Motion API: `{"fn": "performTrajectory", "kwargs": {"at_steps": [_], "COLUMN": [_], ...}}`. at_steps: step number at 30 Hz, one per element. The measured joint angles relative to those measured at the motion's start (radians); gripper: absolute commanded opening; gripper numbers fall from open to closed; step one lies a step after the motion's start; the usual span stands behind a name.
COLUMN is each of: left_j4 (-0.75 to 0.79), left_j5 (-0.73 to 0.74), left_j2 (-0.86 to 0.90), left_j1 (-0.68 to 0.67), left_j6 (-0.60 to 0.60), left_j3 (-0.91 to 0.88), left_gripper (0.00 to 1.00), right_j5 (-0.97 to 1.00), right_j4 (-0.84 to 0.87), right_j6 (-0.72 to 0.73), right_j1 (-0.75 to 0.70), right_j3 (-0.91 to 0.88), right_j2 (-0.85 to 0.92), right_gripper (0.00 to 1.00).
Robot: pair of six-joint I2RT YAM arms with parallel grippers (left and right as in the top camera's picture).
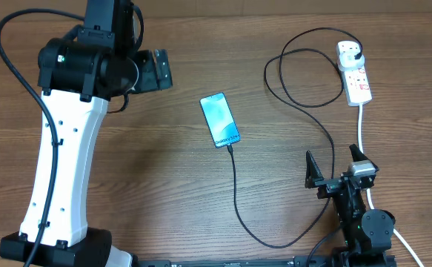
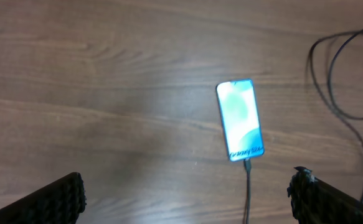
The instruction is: Plug charger to phone and switch on socket
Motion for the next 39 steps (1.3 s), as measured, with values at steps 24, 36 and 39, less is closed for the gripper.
{"fn": "performTrajectory", "kwargs": {"at_steps": [24, 36, 39], "left_j4": [0.334, 0.682, 0.769], "left_j5": [-0.078, 0.037, 0.051], "left_j2": [-0.6, -0.904, -0.997], "left_j1": [0.059, 0.151, 0.151], "left_j6": [0.046, 0.05, 0.05], "left_j3": [-0.745, -1.194, -1.288], "left_gripper": [1.0, 1.0, 1.0], "right_j5": [0.0, 0.0, 0.0], "right_j4": [0.0, 0.0, 0.001], "right_j6": [0.0, 0.0, 0.0], "right_j1": [0.0, 0.0, 0.0], "right_j3": [0.0, 0.0, 0.0], "right_j2": [0.0, 0.0, 0.0], "right_gripper": [1.0, 1.0, 1.0]}}
